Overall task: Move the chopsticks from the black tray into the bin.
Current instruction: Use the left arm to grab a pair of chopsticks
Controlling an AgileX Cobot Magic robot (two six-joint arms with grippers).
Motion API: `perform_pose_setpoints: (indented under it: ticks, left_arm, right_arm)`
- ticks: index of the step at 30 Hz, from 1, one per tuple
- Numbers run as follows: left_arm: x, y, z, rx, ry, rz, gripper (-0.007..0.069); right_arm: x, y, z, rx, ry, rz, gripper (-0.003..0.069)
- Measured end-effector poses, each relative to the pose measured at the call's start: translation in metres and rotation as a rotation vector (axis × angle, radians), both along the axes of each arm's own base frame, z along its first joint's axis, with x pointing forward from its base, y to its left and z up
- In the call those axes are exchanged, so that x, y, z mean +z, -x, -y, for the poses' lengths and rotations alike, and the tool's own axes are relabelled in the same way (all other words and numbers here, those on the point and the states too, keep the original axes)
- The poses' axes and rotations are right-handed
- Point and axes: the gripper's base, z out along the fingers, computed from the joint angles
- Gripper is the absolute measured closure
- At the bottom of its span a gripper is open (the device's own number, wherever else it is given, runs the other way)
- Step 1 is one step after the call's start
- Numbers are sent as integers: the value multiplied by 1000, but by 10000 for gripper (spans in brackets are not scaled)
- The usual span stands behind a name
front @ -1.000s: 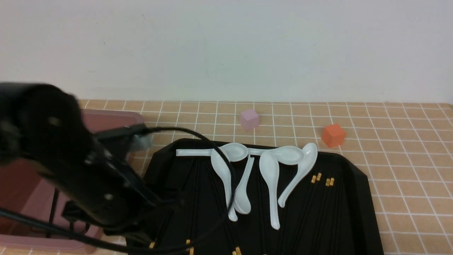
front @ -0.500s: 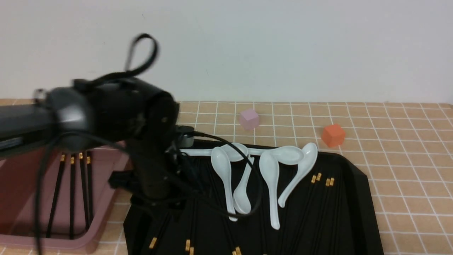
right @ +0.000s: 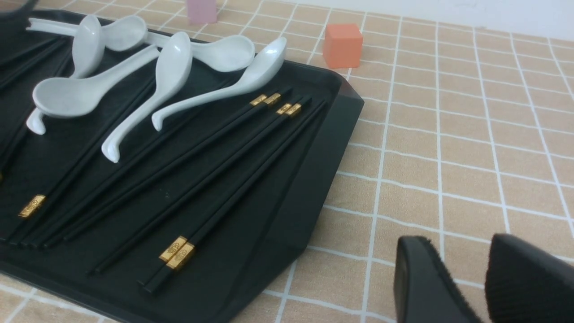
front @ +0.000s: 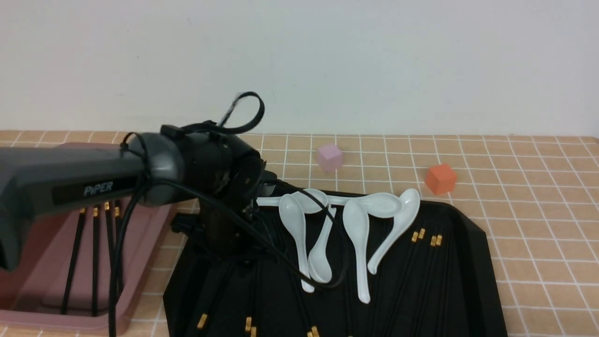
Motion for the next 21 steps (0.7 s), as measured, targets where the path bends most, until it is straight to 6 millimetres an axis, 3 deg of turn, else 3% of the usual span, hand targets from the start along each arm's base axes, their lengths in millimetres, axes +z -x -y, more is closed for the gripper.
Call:
perform_pose_setpoints:
  ticks: [21]
  left_arm:
    - [-22,-12,2,-34,-45,37,359]
  right_arm:
    - [0,0,0,0,0,0,419]
